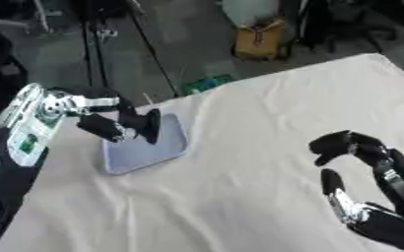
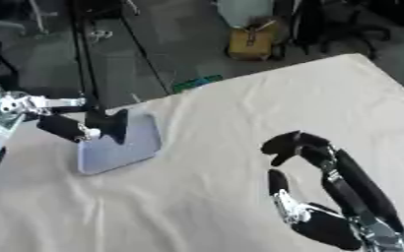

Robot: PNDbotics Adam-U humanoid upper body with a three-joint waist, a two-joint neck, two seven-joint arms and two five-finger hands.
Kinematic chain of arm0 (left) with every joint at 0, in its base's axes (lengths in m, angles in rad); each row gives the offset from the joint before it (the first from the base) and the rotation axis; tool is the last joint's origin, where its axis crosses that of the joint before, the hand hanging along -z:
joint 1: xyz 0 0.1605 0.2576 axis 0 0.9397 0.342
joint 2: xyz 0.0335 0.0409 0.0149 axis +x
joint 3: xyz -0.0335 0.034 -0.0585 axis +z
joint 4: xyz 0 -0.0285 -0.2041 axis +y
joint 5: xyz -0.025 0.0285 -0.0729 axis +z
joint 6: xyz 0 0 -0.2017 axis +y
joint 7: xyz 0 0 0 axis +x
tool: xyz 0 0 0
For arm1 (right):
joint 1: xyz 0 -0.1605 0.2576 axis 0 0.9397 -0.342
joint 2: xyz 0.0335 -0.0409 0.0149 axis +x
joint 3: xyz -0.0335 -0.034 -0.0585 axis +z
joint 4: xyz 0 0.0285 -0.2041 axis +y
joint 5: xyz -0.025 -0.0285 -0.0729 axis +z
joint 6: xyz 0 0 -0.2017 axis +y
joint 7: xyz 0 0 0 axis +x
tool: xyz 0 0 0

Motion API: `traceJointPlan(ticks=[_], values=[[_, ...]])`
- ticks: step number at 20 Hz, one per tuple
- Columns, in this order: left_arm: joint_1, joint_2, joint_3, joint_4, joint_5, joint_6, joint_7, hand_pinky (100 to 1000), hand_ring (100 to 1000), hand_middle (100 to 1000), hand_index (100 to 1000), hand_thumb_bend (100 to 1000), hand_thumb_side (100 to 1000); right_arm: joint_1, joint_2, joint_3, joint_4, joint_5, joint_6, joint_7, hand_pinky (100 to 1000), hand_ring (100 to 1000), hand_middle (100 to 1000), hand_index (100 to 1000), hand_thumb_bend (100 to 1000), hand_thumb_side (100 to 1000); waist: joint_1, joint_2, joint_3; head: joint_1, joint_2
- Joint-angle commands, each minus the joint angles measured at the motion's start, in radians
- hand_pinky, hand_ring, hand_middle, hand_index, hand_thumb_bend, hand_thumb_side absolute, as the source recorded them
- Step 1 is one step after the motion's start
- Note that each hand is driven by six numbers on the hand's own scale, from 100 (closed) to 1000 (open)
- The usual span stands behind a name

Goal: Pick up objects on the table and place them in the box.

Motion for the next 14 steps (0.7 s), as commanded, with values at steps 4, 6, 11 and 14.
traceJointPlan(ticks=[4, 6, 11, 14], values=[[-0.039, 0.015, 0.038, 0.017, -0.034, 0.016, 0.047, 1000, 897, 725, 782, 100, 540, -0.013, -0.006, 0.005, -0.012, -0.011, -0.002, 0.008, 830, 603, 725, 787, 100, 576, -0.002, -0.012, -0.010, 0.013, -0.019], [-0.043, 0.012, 0.038, 0.039, -0.055, 0.014, 0.084, 1000, 897, 721, 780, 100, 495, -0.015, -0.006, 0.006, -0.013, -0.011, -0.003, 0.008, 830, 603, 726, 787, 100, 577, 0.000, -0.011, -0.015, 0.016, -0.022], [-0.047, -0.004, 0.033, 0.098, -0.094, -0.011, 0.152, 1000, 897, 717, 781, 100, 529, -0.017, -0.007, 0.006, -0.014, -0.012, -0.003, 0.010, 830, 603, 725, 787, 100, 577, 0.003, -0.007, -0.023, 0.020, -0.028], [-0.048, -0.013, 0.033, 0.125, -0.094, -0.024, 0.181, 1000, 898, 715, 784, 100, 493, -0.018, -0.006, 0.006, -0.015, -0.011, -0.003, 0.012, 830, 603, 726, 788, 100, 579, 0.005, -0.005, -0.026, 0.020, -0.029]])
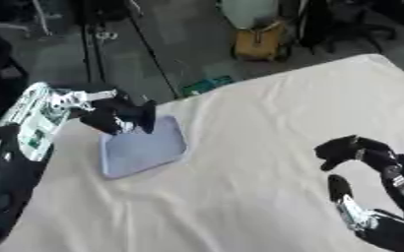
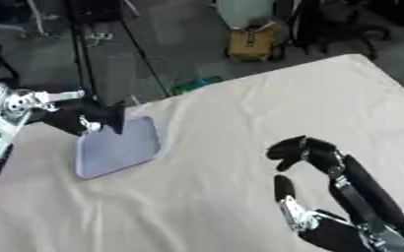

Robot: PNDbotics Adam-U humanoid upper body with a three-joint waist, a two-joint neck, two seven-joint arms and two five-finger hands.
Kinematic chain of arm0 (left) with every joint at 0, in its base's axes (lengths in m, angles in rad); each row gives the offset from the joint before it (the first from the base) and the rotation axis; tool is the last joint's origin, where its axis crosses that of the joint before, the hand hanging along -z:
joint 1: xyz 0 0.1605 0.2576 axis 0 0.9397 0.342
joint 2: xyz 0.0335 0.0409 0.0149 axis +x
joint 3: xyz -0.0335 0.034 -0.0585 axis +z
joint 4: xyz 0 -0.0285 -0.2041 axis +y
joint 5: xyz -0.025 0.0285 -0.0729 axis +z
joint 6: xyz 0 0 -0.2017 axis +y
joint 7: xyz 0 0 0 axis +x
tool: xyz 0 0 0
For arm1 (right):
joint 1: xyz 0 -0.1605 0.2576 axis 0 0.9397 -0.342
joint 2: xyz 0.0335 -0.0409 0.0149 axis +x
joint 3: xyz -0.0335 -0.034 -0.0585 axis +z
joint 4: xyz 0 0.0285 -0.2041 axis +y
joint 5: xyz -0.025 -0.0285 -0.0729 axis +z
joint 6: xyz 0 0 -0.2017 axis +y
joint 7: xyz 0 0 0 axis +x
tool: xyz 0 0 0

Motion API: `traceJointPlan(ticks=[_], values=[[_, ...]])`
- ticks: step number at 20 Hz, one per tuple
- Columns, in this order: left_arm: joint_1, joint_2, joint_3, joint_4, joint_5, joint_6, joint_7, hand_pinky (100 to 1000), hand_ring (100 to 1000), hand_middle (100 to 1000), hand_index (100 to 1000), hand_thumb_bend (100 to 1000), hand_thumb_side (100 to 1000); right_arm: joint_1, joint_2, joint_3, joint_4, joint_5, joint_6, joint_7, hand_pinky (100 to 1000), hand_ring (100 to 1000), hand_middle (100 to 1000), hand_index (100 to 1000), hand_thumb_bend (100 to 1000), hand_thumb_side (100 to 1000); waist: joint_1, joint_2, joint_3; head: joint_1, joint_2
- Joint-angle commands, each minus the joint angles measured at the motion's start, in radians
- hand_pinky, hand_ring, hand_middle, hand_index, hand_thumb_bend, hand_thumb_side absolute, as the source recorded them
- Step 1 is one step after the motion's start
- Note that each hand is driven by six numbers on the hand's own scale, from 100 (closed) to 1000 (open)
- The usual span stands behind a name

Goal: Pick up objects on the table and place them in the box.

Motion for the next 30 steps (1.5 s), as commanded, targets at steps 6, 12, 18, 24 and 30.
traceJointPlan(ticks=[6, 12, 18, 24, 30], values=[[-0.026, -0.007, -0.002, 0.069, -0.058, -0.046, 0.131, 1000, 900, 717, 790, 100, 477, -0.011, -0.006, -0.001, -0.017, -0.007, -0.002, 0.003, 830, 603, 726, 788, 100, 581, -0.005, -0.010, -0.005, 0.007, -0.012], [-0.022, -0.018, -0.002, 0.098, -0.087, -0.048, 0.169, 1000, 906, 744, 816, 100, 483, -0.012, -0.005, -0.002, -0.018, -0.009, -0.002, 0.003, 830, 603, 726, 788, 100, 580, -0.006, -0.008, -0.006, 0.007, -0.015], [-0.016, -0.024, -0.006, 0.125, -0.141, -0.034, 0.208, 1000, 927, 793, 880, 100, 500, -0.013, -0.004, -0.002, -0.020, -0.011, -0.002, 0.003, 830, 603, 726, 788, 100, 580, -0.007, -0.007, -0.007, 0.005, -0.018], [-0.017, -0.029, -0.009, 0.141, -0.168, -0.044, 0.188, 1000, 1000, 892, 976, 100, 662, -0.013, -0.004, -0.002, -0.020, -0.013, -0.003, 0.003, 830, 602, 726, 788, 100, 584, -0.008, -0.006, -0.007, 0.004, -0.017], [-0.021, -0.030, -0.008, 0.156, -0.158, -0.053, 0.076, 1000, 1000, 1000, 1000, 100, 957, -0.012, -0.004, -0.002, -0.020, -0.014, -0.002, 0.004, 830, 602, 726, 788, 100, 586, -0.008, -0.008, -0.004, 0.002, -0.016]])
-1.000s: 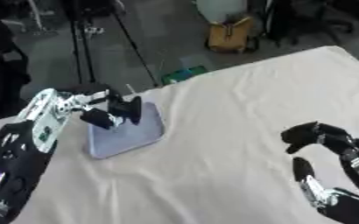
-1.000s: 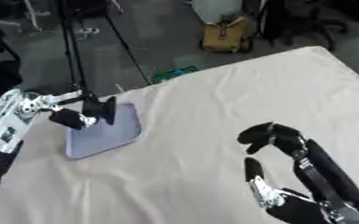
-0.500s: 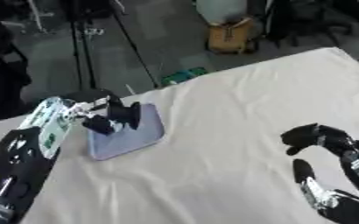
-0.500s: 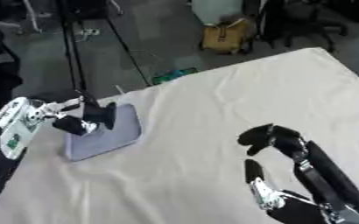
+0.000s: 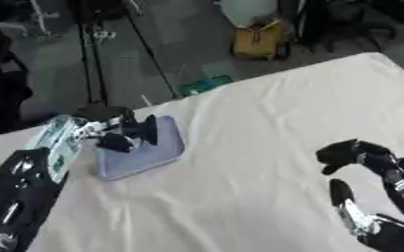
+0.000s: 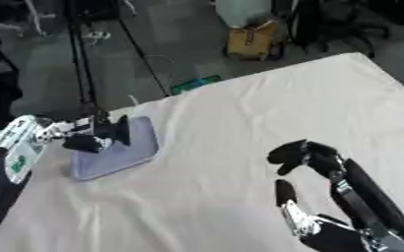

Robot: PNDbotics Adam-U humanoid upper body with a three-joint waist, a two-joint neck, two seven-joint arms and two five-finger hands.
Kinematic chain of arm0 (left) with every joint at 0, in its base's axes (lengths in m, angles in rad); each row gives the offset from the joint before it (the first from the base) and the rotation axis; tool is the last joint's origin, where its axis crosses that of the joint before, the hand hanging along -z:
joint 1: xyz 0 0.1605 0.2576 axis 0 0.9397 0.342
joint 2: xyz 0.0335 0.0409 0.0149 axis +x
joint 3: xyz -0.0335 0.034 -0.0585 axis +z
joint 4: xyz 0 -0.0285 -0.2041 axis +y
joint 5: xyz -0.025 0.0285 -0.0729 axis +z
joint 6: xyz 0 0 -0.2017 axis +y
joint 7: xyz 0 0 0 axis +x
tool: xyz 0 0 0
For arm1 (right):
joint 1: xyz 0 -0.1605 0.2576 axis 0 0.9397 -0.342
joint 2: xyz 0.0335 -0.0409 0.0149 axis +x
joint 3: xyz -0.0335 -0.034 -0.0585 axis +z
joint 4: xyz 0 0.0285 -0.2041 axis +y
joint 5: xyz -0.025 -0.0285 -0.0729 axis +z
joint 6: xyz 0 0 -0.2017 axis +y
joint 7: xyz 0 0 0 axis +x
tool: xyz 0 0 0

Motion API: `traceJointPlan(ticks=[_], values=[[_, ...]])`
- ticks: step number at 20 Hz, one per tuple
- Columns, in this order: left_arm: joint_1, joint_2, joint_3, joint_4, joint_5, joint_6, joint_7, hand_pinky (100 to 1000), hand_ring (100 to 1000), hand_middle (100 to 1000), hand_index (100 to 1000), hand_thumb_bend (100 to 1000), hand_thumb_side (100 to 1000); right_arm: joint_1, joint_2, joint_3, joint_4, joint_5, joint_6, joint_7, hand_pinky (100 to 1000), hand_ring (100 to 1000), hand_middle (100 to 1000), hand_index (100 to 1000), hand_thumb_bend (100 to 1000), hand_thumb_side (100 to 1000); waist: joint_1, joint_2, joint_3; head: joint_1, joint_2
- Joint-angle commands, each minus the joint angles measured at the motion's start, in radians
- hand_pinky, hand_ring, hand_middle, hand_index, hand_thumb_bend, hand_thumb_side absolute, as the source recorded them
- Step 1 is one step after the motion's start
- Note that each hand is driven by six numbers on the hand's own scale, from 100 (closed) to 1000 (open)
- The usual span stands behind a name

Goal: Pick up objects on the table and place them in the box.

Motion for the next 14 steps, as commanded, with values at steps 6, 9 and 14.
traceJointPlan(ticks=[6, 9, 14], values=[[-0.026, 0.018, 0.002, -0.022, 0.018, -0.001, -0.146, 1000, 1000, 1000, 1000, 100, 1000, -0.011, -0.004, -0.001, -0.019, -0.014, -0.001, 0.002, 829, 602, 726, 788, 100, 588, -0.010, -0.021, 0.002, -0.002, -0.010], [-0.028, 0.019, 0.000, -0.028, 0.000, 0.001, -0.177, 1000, 1000, 1000, 1000, 100, 1000, -0.012, -0.004, 0.001, -0.019, -0.015, -0.001, 0.004, 829, 602, 726, 787, 100, 589, -0.010, -0.022, 0.003, -0.002, -0.010], [-0.037, 0.032, -0.002, -0.081, -0.033, -0.001, -0.189, 1000, 1000, 1000, 1000, 100, 995, -0.010, -0.005, 0.002, -0.018, -0.018, -0.001, 0.004, 829, 602, 726, 787, 100, 587, -0.013, -0.027, 0.011, -0.007, -0.008]])
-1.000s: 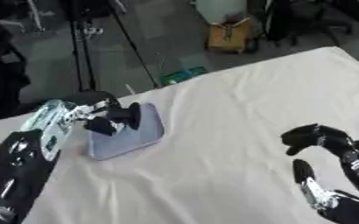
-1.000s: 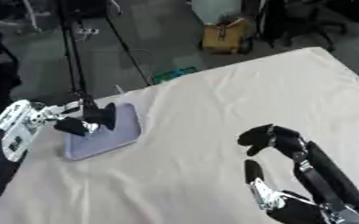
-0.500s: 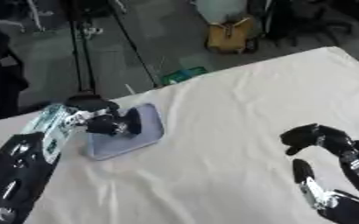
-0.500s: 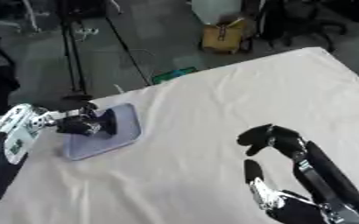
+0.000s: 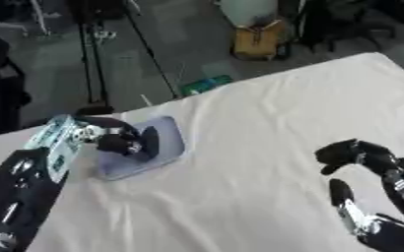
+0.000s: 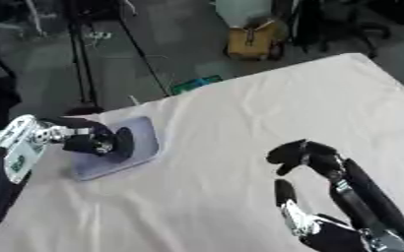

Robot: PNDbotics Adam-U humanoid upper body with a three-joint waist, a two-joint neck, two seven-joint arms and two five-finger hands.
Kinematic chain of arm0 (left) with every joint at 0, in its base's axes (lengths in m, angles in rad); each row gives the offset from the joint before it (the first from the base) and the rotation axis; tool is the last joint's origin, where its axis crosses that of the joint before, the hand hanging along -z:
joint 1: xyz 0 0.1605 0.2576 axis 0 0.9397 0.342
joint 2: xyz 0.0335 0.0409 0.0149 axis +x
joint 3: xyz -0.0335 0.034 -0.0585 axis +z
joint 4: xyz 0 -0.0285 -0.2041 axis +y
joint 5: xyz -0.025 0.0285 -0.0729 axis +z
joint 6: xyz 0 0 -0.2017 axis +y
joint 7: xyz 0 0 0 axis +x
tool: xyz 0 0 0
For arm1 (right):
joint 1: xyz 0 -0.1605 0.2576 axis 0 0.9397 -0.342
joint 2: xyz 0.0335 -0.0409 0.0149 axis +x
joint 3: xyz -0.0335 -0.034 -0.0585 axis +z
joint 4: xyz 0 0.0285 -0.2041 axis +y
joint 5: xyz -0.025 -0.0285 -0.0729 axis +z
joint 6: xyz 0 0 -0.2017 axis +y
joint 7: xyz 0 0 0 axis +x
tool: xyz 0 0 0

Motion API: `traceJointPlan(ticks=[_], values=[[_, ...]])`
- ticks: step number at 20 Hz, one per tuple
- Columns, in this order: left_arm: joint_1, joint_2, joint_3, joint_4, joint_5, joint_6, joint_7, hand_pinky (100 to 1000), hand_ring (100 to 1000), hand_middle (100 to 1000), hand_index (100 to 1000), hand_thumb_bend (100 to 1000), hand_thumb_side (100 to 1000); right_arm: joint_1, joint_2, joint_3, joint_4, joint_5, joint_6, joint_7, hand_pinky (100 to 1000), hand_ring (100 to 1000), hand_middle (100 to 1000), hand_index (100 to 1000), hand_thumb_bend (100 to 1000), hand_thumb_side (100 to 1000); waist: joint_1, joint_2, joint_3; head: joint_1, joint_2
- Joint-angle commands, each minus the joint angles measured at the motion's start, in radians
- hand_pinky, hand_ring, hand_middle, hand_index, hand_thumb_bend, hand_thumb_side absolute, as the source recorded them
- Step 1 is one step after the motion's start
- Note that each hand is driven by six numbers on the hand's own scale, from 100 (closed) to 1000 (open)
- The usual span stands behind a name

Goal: Pick up objects on the table and place them in the box.

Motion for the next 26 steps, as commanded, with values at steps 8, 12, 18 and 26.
traceJointPlan(ticks=[8, 12, 18, 26], values=[[-0.016, 0.088, 0.028, -0.400, -0.101, 0.019, 0.084, 1000, 1000, 1000, 1000, 100, 590, -0.005, -0.007, -0.002, -0.018, -0.012, 0.000, -0.003, 829, 602, 726, 787, 100, 588, -0.017, -0.035, 0.019, -0.016, 0.005], [0.008, 0.114, 0.052, -0.612, -0.162, 0.021, 0.135, 1000, 1000, 1000, 1000, 100, 472, -0.003, -0.008, -0.003, -0.018, -0.011, 0.001, -0.007, 829, 602, 726, 788, 100, 589, -0.019, -0.037, 0.027, -0.018, 0.014], [0.107, 0.158, 0.105, -0.983, -0.227, 0.088, 0.333, 1000, 1000, 1000, 1000, 100, 466, -0.002, -0.010, -0.011, -0.022, -0.014, 0.005, -0.020, 829, 603, 726, 788, 100, 587, -0.029, -0.043, 0.053, -0.013, 0.042], [0.310, 0.136, 0.129, -1.060, 0.031, 0.049, 0.796, 1000, 965, 935, 989, 100, 578, -0.003, -0.014, -0.025, -0.025, -0.020, 0.012, -0.045, 829, 604, 726, 787, 100, 584, -0.048, -0.051, 0.109, -0.036, 0.063]])
